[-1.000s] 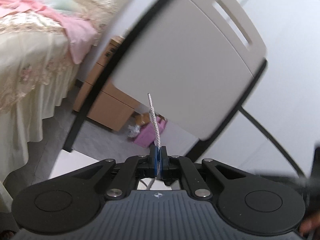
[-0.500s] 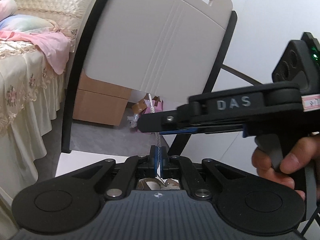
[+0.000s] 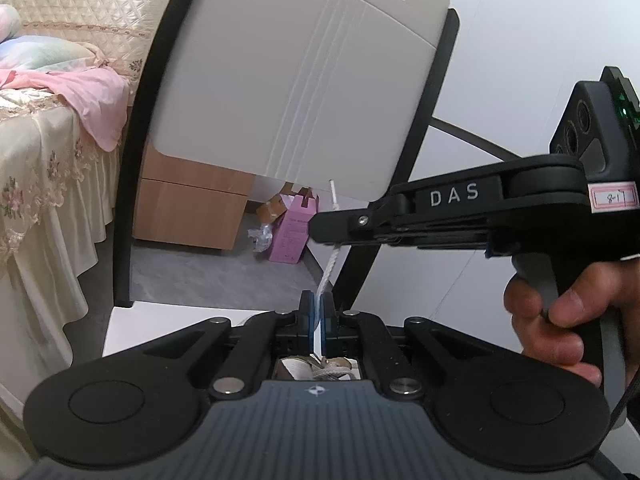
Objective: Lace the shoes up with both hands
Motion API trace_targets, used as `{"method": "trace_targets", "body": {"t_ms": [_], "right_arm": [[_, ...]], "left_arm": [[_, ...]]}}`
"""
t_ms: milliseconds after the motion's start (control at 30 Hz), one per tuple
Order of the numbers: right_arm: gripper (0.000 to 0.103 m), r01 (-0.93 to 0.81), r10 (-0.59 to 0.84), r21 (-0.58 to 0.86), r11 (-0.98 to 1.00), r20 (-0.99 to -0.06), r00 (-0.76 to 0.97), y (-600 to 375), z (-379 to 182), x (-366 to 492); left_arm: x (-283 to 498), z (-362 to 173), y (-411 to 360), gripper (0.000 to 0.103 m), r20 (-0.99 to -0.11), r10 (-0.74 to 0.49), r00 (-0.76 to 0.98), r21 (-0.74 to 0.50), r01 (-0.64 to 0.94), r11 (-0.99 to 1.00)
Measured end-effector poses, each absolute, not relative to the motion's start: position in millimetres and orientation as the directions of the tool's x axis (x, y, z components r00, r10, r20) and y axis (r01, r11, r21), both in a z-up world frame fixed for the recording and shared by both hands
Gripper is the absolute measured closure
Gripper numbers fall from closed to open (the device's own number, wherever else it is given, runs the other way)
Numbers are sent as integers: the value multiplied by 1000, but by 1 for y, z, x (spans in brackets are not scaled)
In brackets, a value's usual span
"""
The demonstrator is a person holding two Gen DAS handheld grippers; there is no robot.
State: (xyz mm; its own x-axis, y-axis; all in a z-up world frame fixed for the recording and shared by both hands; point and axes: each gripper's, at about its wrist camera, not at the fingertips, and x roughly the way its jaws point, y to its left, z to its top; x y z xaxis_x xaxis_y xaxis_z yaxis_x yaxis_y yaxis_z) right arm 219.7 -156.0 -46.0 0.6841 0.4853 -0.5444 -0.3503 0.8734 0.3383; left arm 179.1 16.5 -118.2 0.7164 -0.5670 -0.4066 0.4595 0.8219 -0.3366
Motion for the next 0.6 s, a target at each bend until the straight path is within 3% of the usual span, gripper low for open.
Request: {"method": "trace_targets", "body": {"t_ms": [167,267,467,533,600], "right_arm": [[100,-311,402,256,915,-528,748,-171,-38,211],[100,-280,339,191,941,-506,793,-183,-28,206],[100,-236,186,-52,970,-463,867,-203,-7,192],[100,-228,146,-134,964,-452,880,-207,-6,188],[100,-224,120,-186,957,-451,885,-211,-6,184]], "left_arm": [[175,-122,9,97,-443,-548,709,-294,463,836],[174,-126,8,81,-473,-513,717,-268,438,858],[171,-130,9,79,-507,-481,716,-256,408,877],[169,-132,6,66,-521,-462,718,-229,403,886],[168,-132,4,60,-532,-449,718,-212,400,892]]}}
